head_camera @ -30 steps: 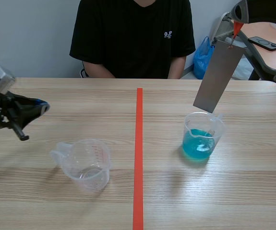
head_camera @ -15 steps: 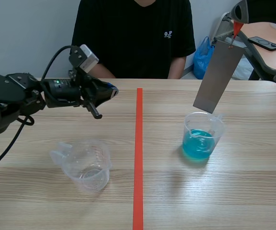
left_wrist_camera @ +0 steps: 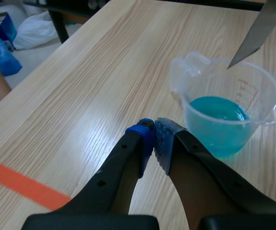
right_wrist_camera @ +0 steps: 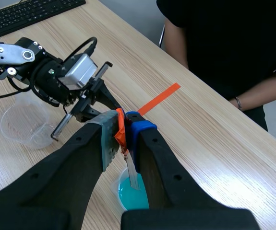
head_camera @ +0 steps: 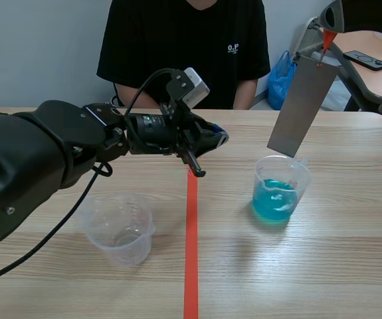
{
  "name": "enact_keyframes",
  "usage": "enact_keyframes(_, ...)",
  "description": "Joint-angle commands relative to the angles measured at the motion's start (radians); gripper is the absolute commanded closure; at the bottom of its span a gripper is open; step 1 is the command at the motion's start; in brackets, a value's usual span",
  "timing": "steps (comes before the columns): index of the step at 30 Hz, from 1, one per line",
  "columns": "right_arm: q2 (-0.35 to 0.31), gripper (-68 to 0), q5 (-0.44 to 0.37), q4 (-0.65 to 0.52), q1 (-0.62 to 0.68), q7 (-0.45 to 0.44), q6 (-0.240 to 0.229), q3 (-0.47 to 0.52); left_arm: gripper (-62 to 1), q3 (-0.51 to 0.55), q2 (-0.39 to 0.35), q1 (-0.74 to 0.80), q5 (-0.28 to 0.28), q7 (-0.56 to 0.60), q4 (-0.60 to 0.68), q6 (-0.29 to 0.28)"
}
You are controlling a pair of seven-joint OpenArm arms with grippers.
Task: Do the redox reaction experiment.
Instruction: 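Raise the plate and point at it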
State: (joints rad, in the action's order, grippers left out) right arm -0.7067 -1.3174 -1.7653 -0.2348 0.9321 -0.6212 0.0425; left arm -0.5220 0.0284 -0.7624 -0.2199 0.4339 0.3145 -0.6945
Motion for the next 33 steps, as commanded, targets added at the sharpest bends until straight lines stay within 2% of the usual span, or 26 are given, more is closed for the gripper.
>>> enact_keyframes(1,-0.019,-1.3,-0.019,-0.008,-0.014,-0.018,0.003,0.008,-3.2,-0.005,0.014,-0.019,0.013,0.01,0.011,-0.002)
enact_keyframes(10,-0.019,-1.3,-0.019,-0.008,-0.014,-0.017,0.003,0.008,-3.2,-0.039,0.073,-0.038,0.014,-0.025,0.011,-0.002)
enact_keyframes(33,-0.019,-1.3,-0.019,-0.008,-0.014,-0.018,0.003,0.008,-3.2,-0.039,0.068,-0.039,0.018,-0.023,0.011,-0.002)
